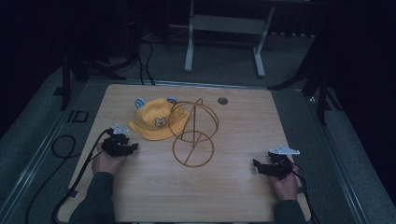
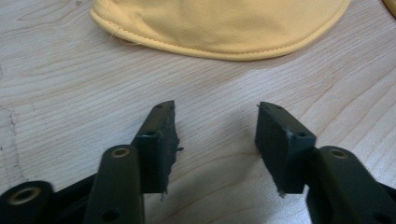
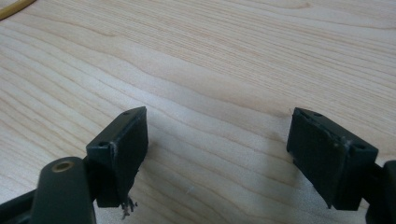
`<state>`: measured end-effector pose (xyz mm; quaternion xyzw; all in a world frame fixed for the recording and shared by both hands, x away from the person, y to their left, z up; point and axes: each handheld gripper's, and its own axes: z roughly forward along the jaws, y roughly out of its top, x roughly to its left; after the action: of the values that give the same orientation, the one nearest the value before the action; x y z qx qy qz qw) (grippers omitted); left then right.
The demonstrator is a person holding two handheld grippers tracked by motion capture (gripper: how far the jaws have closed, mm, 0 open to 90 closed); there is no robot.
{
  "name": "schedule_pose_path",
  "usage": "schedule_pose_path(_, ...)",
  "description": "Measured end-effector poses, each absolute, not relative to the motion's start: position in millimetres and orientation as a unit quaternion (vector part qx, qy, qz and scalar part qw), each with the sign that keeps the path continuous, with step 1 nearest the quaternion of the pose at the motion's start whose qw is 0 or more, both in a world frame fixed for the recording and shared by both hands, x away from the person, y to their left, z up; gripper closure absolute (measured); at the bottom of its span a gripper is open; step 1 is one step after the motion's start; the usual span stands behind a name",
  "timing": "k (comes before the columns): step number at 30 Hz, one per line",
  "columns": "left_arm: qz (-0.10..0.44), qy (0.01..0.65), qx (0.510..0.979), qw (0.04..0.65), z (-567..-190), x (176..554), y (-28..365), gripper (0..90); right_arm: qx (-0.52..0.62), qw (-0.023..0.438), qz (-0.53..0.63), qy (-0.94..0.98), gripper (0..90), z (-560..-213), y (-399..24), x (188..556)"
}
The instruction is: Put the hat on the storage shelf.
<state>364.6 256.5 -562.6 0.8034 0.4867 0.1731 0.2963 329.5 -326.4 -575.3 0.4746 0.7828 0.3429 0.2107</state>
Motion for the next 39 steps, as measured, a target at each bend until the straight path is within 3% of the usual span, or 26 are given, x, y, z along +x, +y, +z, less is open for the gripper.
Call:
schedule_pose_path(10,0.164,0.489,0.805,0.293,-560,363,259,49.4,0.475,0.21,0.343,0.783,20.6,-575,-326,329)
schedule_pose_path(15,0.154,0.498,0.789,0.324,-556,362,264,49.4,0.475,0.21,0.343,0.783,20.6,-575,-326,329)
schedule_pose_path(39,0.159,0.446,0.83,0.294,-519,368,267,48.1,0.475,0.21,0.343,0.783,20.6,-575,-326,329)
